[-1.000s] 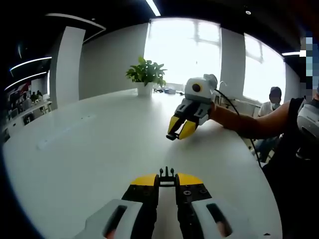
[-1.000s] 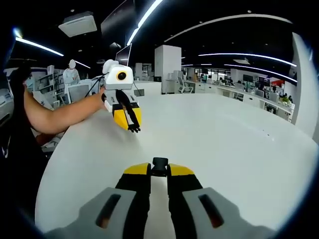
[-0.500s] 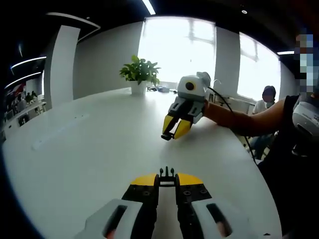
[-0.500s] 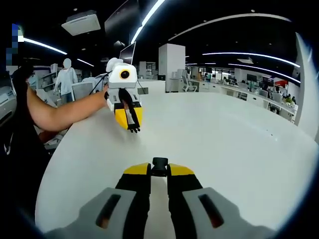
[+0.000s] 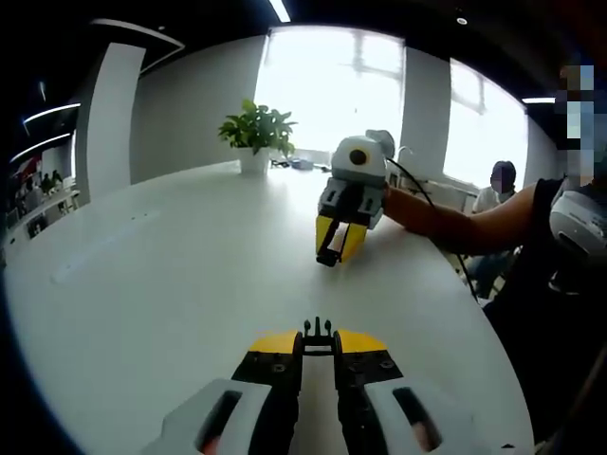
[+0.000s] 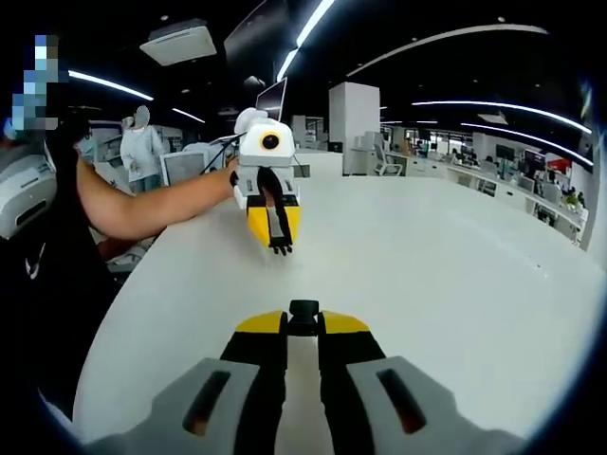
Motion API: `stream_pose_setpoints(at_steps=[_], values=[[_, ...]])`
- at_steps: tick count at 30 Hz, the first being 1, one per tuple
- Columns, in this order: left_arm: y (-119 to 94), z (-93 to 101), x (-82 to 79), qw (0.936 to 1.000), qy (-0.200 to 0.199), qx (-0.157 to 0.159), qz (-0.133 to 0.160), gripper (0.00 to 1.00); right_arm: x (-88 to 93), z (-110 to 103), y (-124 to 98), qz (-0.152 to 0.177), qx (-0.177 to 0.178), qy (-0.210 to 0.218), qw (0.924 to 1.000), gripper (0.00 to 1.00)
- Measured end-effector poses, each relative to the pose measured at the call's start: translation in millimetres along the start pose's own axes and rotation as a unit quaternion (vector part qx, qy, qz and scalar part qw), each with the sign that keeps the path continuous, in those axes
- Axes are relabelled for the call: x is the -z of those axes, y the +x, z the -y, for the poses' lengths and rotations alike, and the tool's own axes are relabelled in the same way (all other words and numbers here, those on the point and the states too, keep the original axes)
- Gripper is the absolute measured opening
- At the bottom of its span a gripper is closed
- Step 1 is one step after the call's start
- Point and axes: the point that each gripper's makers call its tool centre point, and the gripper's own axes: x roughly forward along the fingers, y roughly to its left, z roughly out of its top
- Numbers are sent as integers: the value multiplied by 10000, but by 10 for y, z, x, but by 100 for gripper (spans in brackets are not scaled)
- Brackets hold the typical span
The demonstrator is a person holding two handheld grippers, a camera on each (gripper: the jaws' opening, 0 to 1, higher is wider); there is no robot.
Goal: Snap the two parts of the plastic buckle together until the buckle closes and remains connected.
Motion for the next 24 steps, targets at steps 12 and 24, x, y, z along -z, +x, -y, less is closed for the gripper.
stream_pose_setpoints(at_steps=[12,24], values=[[10,8,35,9999,-69,86,-62,11,-7,-68,9,44,-195,-7,9998,10],[19,-11,65,9999,-31,44,-122,11,24,-109,25,-13,-304,17,9995,10]])
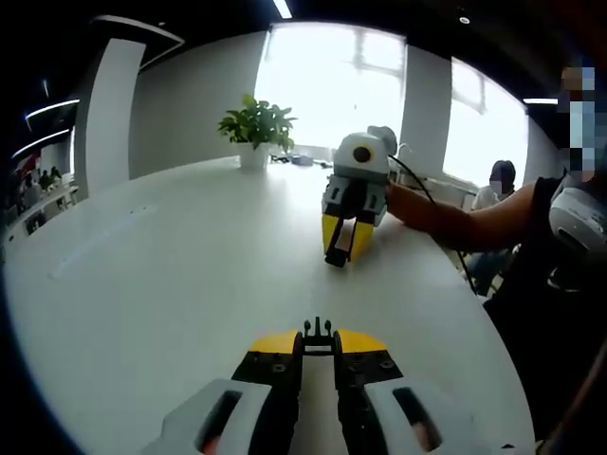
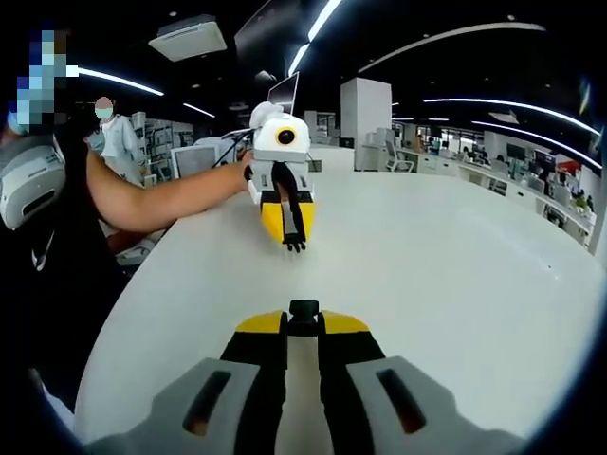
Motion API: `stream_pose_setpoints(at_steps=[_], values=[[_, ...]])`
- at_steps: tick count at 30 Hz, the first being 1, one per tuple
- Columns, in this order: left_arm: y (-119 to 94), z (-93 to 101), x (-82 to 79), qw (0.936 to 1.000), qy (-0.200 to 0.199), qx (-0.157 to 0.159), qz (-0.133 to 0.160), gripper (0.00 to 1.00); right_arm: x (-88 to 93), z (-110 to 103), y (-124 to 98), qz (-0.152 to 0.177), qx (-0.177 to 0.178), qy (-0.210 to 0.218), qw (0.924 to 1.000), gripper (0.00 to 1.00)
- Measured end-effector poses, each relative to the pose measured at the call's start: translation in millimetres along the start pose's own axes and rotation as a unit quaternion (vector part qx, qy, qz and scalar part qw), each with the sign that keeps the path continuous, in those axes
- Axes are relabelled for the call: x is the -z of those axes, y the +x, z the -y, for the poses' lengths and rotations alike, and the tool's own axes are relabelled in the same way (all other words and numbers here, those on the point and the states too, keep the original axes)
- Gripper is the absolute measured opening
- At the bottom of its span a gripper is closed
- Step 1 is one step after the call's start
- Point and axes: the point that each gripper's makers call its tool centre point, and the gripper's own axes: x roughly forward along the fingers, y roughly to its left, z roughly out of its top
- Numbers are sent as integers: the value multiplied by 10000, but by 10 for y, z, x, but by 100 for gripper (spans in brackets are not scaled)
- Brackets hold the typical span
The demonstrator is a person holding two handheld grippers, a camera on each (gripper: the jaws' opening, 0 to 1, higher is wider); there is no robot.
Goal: Snap the two parts of the plastic buckle together until the buckle closes and remains connected.
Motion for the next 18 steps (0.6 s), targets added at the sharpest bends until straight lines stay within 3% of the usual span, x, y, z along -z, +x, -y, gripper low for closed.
stream_pose_setpoints(at_steps=[18], values=[[24,-10,16,10000,-9,41,-22,11,15,-32,25,-32,-64,-12,10000,10]])
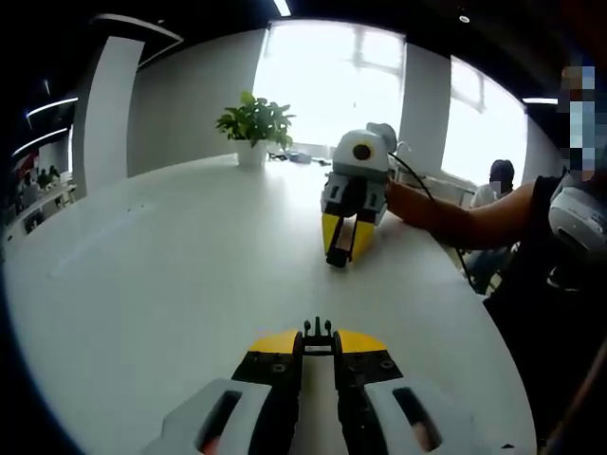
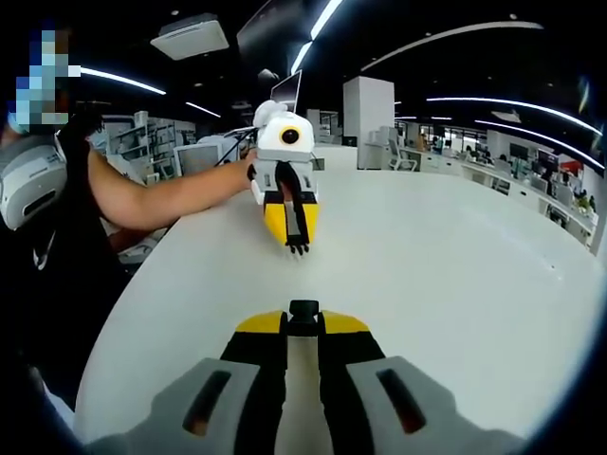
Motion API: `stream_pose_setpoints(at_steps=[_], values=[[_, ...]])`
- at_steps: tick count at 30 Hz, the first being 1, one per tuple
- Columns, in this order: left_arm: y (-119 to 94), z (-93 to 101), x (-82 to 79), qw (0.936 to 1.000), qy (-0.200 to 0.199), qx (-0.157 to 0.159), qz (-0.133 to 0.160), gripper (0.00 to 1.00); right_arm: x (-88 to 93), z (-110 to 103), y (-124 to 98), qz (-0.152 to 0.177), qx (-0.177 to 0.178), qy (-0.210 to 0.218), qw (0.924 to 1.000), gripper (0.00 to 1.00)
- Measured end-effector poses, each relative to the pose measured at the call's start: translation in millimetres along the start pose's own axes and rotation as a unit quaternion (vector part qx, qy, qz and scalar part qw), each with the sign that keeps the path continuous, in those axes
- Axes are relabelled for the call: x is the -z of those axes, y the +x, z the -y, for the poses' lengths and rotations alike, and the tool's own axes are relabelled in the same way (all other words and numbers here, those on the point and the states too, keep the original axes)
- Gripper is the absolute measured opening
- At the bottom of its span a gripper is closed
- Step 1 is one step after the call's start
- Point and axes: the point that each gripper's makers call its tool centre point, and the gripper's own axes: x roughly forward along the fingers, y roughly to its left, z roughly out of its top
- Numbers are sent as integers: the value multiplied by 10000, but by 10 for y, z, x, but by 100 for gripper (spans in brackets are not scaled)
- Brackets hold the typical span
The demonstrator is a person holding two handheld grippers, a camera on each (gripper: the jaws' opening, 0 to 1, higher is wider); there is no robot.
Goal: Snap the two parts of the plastic buckle together until the buckle closes and remains connected.
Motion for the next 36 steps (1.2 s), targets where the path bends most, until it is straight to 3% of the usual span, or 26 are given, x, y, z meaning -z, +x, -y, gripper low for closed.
stream_pose_setpoints(at_steps=[36], values=[[47,34,5,9999,106,34,-24,11,12,-6,32,-15,-8,-5,10000,10]])
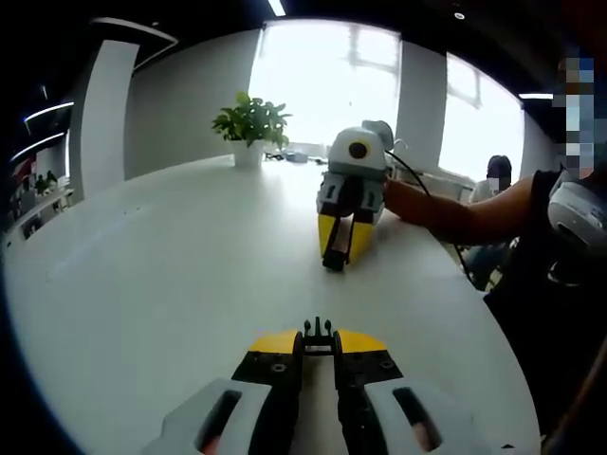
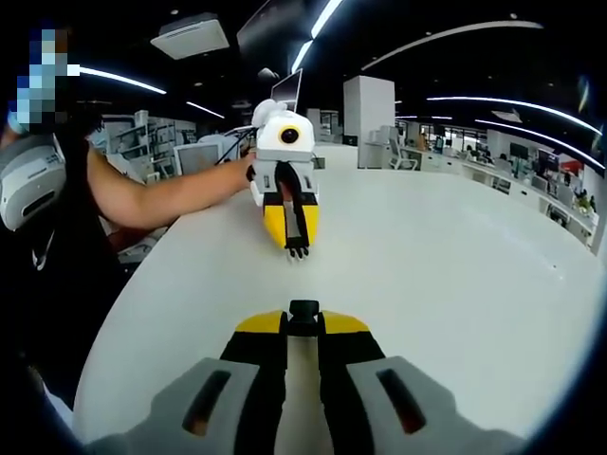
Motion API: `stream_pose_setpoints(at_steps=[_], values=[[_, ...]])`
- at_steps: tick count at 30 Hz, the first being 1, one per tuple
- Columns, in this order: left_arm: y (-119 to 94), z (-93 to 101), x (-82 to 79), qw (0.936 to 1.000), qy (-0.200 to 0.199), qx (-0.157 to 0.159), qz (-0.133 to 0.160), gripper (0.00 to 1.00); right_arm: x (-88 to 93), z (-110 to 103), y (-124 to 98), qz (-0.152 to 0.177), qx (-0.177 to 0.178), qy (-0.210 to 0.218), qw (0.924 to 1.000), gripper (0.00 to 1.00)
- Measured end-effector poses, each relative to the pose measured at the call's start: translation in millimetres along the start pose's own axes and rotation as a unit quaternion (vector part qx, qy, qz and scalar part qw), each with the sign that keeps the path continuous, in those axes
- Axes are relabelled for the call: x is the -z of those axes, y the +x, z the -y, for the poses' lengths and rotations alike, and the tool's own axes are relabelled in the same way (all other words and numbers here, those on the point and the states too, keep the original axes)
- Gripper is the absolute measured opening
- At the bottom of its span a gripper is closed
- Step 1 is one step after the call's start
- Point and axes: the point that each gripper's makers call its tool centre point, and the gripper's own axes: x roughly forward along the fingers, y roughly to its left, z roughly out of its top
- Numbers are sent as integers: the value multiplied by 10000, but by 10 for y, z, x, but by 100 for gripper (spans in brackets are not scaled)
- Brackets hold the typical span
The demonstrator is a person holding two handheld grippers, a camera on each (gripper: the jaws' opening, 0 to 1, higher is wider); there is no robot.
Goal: Snap the two parts of the plastic buckle together until the buckle closes and remains connected.
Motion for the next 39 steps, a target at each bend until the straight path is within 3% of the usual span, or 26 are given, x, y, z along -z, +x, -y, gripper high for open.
stream_pose_setpoints(at_steps=[7,39], values=[[32,35,-53,9999,93,45,110,11,-13,4,1,35,-7,5,10000,10],[91,39,-23,9997,246,57,36,11,34,-10,32,-55,-39,42,10000,11]])
